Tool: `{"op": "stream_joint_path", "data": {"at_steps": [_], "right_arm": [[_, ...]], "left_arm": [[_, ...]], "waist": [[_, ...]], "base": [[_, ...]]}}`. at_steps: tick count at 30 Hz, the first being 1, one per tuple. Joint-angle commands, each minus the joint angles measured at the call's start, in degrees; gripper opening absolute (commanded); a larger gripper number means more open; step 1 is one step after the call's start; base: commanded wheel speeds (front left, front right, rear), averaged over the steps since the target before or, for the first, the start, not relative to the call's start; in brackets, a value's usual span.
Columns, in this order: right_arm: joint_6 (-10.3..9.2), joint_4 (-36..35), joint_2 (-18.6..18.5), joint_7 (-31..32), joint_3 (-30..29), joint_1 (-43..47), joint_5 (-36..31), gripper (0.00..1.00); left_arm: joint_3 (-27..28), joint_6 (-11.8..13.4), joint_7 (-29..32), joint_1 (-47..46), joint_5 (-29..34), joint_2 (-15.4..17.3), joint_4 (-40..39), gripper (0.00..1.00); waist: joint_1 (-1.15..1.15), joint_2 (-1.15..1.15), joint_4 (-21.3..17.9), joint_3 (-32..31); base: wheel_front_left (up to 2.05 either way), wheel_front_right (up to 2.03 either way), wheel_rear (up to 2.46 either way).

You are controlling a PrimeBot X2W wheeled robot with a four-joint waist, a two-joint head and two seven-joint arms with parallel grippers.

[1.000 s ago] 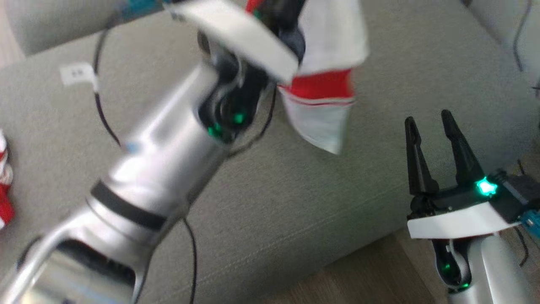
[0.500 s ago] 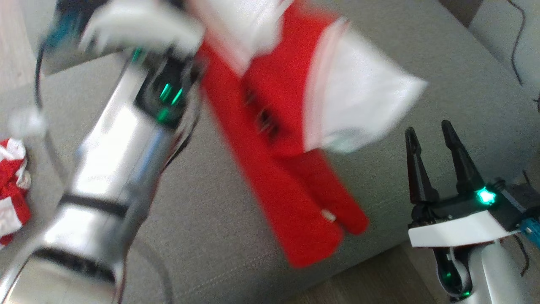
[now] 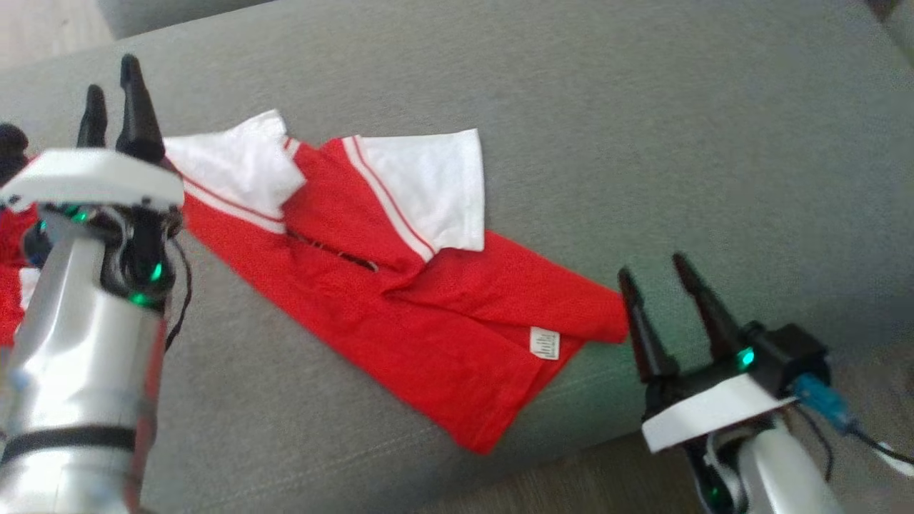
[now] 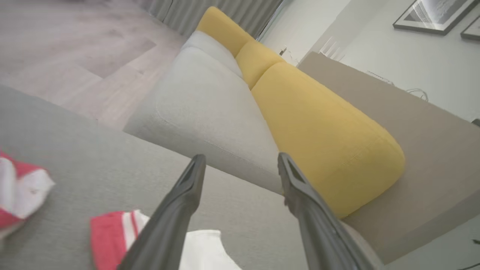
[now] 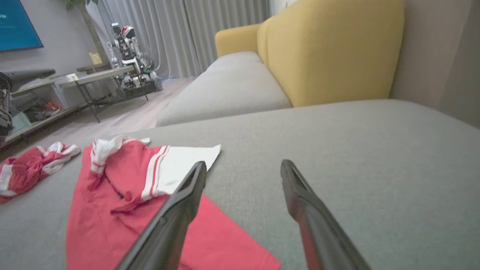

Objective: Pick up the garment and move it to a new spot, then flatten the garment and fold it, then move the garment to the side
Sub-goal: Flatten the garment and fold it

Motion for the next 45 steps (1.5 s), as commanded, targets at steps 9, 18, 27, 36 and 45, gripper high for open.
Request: {"op": "stream_joint_path", "data": {"at_steps": [9,18,27,36,45], "right_arm": [[0.00,14.5,-0.2,-0.4,1.3,-2.8,3.9,1.00],[0.00,24.1,-0.2,-0.4,-2.1,-5.0,6.1,1.00],[0.00,26.2,-0.2,-0.4,1.5,-5.2,7.8,1.00],[0.00,24.2,-0.2,-0.4,6.5,-4.6,10.4,1.00],[0.00,15.8,-0.2,-0.4,6.5,3.3,8.6,1.00]], "left_arm": [[7.3,0.4,-0.7,18.5,25.0,-2.4,-25.8,1.00],[8.7,0.3,-0.7,30.7,35.9,-8.4,-40.0,1.00],[3.2,2.1,-0.7,36.5,43.7,-9.3,-45.7,1.00],[-0.3,3.5,-0.7,36.0,45.5,-9.4,-45.5,1.00],[-0.1,3.6,-0.7,36.5,46.9,-9.4,-45.9,1.00]], "waist": [[0.00,0.00,5.7,1.0],[0.00,0.00,8.0,1.7],[0.00,0.00,8.5,3.8],[0.00,0.00,8.8,5.0],[0.00,0.00,8.3,4.9]], "base": [[0.00,0.00,0.00],[0.00,0.00,0.00],[0.00,0.00,0.00],[0.00,0.00,0.00],[0.00,0.00,0.00]]}}
